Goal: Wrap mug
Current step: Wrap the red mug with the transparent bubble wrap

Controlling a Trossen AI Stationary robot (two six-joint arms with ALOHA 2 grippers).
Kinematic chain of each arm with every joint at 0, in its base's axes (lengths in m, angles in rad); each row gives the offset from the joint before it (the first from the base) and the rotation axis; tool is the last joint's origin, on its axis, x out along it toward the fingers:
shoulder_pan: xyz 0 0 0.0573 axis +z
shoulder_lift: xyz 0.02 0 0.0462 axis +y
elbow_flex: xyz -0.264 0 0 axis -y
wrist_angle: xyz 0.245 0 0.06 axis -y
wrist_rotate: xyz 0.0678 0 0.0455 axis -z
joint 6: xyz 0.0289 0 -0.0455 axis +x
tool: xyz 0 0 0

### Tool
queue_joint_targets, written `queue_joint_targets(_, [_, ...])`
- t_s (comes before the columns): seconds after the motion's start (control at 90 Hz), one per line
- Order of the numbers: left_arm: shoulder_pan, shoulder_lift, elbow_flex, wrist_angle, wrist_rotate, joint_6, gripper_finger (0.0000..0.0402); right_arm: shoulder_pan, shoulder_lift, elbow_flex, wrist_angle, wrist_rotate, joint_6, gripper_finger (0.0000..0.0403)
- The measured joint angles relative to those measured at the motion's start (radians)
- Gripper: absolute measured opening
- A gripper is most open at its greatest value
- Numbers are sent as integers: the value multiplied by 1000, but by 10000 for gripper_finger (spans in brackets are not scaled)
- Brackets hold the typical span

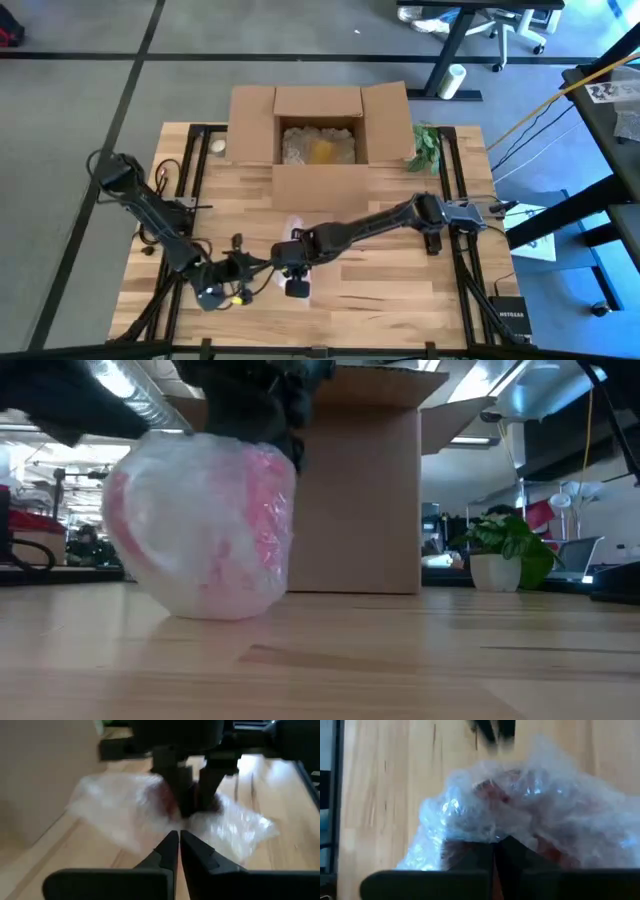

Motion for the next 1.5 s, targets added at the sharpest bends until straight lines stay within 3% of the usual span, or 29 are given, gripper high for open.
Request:
queue_joint_targets(0.1, [-62,-18,0,-101,-23,-138,0,-1,0,-16,15,0,5,0])
queue_joint_targets(0.222, [-109,0,0,-86,21,-226,0,-11,3,-10,16,2,20,0])
queue_joint_targets(0.522, [-133,103,1,79,63,-246,0,-67,10,-15,149,145,376,0])
queue_joint_targets(0.711, [-112,149,1,96,109,-261,0,-72,15,-17,254,179,438,0])
queue_joint_targets(1.111, [-32,169,2,81,-123,-150,0,-70,15,-16,261,157,458,0])
queue_joint_targets(1.5, [-5,169,3,38,-205,-150,0,-57,22,-14,264,142,457,0])
